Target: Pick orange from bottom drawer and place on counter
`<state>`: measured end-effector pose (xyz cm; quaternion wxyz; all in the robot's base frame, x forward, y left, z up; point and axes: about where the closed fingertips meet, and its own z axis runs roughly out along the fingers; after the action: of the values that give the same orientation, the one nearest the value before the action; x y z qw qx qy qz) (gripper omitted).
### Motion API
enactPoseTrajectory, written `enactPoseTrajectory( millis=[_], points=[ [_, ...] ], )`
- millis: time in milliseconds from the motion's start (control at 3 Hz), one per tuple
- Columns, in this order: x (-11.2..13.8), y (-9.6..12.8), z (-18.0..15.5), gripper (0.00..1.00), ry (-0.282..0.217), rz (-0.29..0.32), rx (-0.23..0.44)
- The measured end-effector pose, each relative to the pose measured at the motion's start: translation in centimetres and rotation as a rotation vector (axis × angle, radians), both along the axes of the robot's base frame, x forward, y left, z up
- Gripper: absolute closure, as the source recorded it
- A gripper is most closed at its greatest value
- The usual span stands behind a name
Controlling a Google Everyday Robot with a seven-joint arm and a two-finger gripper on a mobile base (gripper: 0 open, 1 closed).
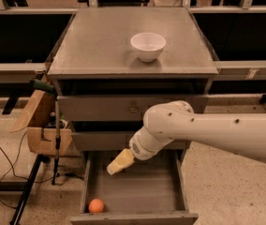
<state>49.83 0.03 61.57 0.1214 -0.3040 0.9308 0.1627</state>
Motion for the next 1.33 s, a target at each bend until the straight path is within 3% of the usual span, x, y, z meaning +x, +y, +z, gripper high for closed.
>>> enactPoseTrajectory(
  millis=[333, 667, 1000, 1333],
  points=[
    [1.7, 1.5, -5.9, 0.00, 0.038, -0.034, 0.037],
    [3.0, 3.2, -13.9, 0.00, 0.058, -0.055, 0.088],
    [5.1, 4.7, -21.9, 0.00, 0.049, -0.057, 0.198],
    [6.0, 5.4, -27.4, 0.00, 0.078, -0.038, 0.258]
  ],
)
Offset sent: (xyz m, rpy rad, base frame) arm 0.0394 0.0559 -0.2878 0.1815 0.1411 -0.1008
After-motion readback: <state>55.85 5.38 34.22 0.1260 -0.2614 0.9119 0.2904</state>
